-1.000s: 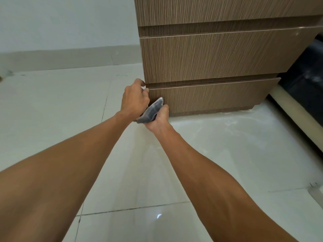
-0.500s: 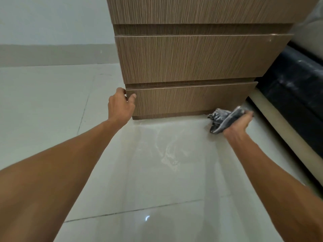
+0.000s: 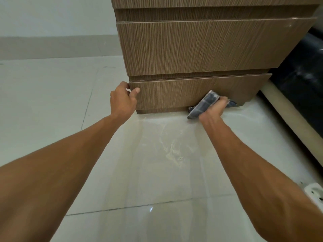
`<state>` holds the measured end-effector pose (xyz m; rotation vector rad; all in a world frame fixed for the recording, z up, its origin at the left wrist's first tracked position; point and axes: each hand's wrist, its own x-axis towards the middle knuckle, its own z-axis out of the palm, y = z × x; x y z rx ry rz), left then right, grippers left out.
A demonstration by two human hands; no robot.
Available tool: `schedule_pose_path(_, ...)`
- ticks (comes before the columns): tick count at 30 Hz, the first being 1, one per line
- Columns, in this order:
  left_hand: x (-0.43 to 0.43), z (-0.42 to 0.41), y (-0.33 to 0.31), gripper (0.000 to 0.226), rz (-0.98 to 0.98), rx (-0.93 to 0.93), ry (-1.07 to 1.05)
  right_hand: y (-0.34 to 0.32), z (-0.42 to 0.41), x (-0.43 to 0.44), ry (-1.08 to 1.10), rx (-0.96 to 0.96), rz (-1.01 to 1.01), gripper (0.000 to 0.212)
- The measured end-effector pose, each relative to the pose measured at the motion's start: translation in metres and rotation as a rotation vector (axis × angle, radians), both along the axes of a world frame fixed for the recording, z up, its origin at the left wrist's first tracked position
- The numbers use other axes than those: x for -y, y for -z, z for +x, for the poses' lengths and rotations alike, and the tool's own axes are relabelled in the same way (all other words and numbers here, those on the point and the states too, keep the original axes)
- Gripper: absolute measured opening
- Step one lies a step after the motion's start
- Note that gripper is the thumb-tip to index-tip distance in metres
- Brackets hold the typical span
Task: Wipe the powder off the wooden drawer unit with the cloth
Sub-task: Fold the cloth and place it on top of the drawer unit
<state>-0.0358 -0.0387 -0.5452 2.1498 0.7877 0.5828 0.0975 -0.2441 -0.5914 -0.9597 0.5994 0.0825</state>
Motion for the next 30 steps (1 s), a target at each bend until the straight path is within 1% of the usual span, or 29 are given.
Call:
schedule_pose_path(1, 0.000, 0.000, 0.000, 0.031, -0.002, 0.000, 0.001, 0.002, -0.004, -0.008, 0.005, -0.010, 0.095, 0.022)
schedule_pose_path(6, -0.002, -0.001, 0.000, 0.031, -0.012, -0.003, 0.010, -0.011, -0.044, -0.057, -0.180, -0.079, 0.159, 0.026)
schedule_pose_path(8, -0.005, -0.001, 0.001, 0.031, -0.007, 0.001, 0.006, -0.008, -0.054, -0.078, -0.253, -0.108, 0.097, 0.023)
schedule_pose_path(10, -0.007, -0.001, 0.004, 0.032, -0.007, 0.017, 0.007, -0.006, -0.066, -0.098, -0.317, -0.097, 0.069, 0.019)
schedule_pose_path(12, -0.009, -0.002, 0.006, 0.032, -0.014, 0.019, 0.015, 0.000, -0.076, -0.115, -0.412, -0.116, 0.186, 0.013)
schedule_pose_path(13, -0.010, -0.003, 0.008, 0.032, -0.014, 0.011, 0.018, 0.004, -0.081, -0.121, -0.468, -0.125, 0.227, 0.022)
schedule_pose_path(14, -0.012, -0.005, 0.009, 0.031, -0.008, -0.009, 0.019, 0.002, -0.089, -0.125, -0.519, -0.142, 0.251, 0.030)
schedule_pose_path(18, -0.017, -0.024, -0.003, 0.025, 0.021, -0.137, -0.017, -0.007, -0.117, -0.128, -0.579, -0.240, 0.249, 0.028)
schedule_pose_path(20, -0.019, -0.042, -0.019, 0.025, 0.020, -0.214, -0.040, -0.019, -0.132, -0.125, -0.590, -0.280, 0.235, 0.032)
schedule_pose_path(22, -0.023, -0.063, -0.038, 0.028, 0.002, -0.309, -0.063, -0.036, -0.146, -0.120, -0.601, -0.323, 0.264, 0.037)
schedule_pose_path(24, -0.026, -0.086, -0.058, 0.036, -0.093, -0.402, -0.100, -0.062, -0.160, -0.115, -0.606, -0.342, 0.294, 0.037)
schedule_pose_path(26, -0.025, -0.110, -0.083, 0.046, -0.283, -0.494, -0.167, -0.093, -0.175, -0.109, -0.634, -0.343, 0.296, 0.040)
schedule_pose_path(28, -0.020, -0.130, -0.116, 0.054, -0.603, -0.523, -0.259, -0.128, -0.189, -0.104, -0.693, -0.371, 0.275, 0.048)
schedule_pose_path(30, -0.012, -0.147, -0.162, 0.049, -0.921, -0.496, -0.316, -0.173, -0.202, -0.100, -0.750, -0.410, 0.253, 0.053)
